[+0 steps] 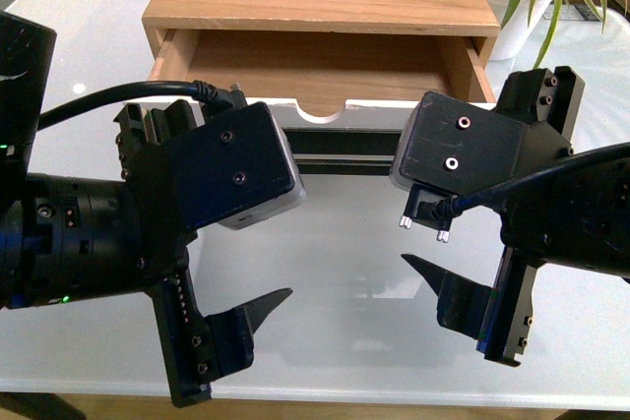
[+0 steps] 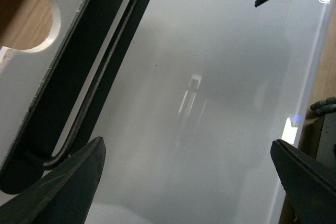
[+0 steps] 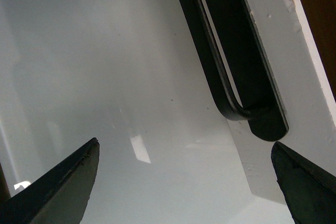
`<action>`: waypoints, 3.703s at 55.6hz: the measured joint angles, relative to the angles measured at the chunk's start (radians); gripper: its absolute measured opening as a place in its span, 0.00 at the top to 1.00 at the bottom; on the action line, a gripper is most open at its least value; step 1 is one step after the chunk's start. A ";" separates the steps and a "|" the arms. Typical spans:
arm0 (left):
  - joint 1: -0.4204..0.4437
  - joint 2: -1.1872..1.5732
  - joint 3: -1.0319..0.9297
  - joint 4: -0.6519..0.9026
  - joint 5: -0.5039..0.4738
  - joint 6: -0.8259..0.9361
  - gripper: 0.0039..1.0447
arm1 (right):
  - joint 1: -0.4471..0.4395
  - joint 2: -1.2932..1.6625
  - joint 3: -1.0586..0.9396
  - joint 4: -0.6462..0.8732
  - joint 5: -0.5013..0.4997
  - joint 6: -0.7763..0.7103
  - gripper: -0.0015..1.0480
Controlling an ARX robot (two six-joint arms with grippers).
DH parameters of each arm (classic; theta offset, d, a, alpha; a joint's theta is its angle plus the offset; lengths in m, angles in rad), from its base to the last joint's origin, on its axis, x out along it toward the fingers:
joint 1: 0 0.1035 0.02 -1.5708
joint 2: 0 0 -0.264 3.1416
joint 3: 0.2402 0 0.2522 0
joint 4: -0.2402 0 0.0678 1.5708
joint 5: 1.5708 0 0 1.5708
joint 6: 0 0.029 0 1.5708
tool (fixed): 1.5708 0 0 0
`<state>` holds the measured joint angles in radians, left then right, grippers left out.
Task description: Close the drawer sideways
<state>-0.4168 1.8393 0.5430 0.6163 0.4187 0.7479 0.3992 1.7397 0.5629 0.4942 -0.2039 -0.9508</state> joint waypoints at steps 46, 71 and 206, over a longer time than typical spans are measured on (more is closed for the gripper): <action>0.023 0.073 0.131 -0.030 0.005 0.006 0.08 | 0.034 0.105 0.098 0.006 -0.003 0.000 0.09; 0.025 0.113 0.180 -0.048 0.005 0.011 0.08 | 0.058 0.142 0.134 0.001 -0.003 0.001 0.09; 0.060 0.332 0.501 -0.060 -0.053 -0.060 0.08 | -0.024 0.378 0.457 -0.003 0.075 0.005 0.09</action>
<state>-0.3573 2.1708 1.0439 0.5564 0.3656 0.6884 0.3752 2.1174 1.0203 0.4915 -0.1291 -0.9462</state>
